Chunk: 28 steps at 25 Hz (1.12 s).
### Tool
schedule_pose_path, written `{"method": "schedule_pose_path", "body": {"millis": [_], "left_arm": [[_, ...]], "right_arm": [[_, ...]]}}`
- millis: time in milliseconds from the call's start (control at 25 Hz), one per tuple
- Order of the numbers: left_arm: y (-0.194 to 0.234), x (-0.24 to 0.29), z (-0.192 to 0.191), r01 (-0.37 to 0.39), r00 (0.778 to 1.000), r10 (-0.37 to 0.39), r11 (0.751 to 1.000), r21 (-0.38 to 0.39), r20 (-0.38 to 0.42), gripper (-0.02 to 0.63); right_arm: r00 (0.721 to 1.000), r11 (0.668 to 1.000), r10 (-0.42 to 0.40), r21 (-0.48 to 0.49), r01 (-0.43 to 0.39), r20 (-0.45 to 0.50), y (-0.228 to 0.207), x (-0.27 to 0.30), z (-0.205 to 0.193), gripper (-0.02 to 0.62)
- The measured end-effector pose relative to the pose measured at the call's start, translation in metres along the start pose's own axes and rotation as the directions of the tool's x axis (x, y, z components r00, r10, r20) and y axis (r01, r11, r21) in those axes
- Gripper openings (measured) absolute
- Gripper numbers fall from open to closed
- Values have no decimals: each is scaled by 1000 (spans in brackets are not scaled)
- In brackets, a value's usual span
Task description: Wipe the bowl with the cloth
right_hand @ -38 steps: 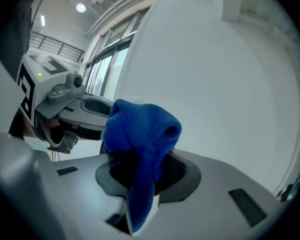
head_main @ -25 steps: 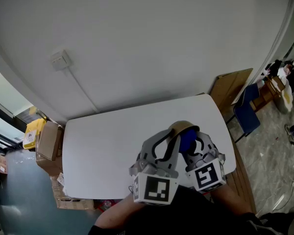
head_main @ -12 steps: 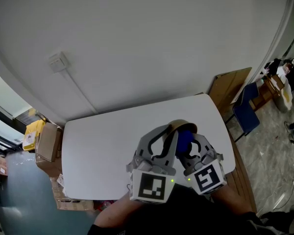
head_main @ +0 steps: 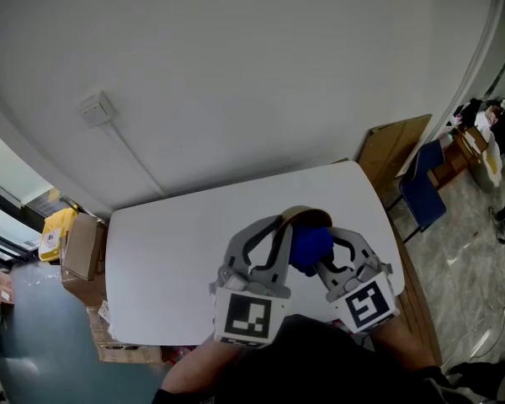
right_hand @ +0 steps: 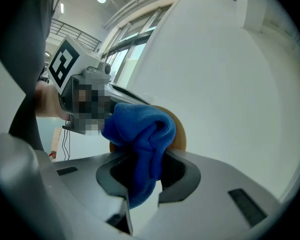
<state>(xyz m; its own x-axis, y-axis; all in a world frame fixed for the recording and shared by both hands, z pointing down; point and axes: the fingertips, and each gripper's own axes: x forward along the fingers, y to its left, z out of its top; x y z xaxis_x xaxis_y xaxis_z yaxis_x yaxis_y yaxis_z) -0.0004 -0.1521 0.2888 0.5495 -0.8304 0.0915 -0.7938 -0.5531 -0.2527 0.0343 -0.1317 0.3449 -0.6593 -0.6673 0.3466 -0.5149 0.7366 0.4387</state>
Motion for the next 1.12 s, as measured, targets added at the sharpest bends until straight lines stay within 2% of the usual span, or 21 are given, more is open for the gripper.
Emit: {"method": "schedule_pose_path", "body": {"millis": [360,640,1120], "left_arm": [[-2,2,-12,28,999,-30,999,-46,-31,40],[-9,5,-20,67,996,-70,996,-63,-47,41],[-21,7,-18,91,994,-94,995,-51,-53,40]], "right_arm": [[995,995,-96,-7,96,34,-26,-11,6,80],[991,991,-128,-18,129,24,-31,-13,5,80],[994,994,-107,-30,107,19,-20,0,14,80]]}}
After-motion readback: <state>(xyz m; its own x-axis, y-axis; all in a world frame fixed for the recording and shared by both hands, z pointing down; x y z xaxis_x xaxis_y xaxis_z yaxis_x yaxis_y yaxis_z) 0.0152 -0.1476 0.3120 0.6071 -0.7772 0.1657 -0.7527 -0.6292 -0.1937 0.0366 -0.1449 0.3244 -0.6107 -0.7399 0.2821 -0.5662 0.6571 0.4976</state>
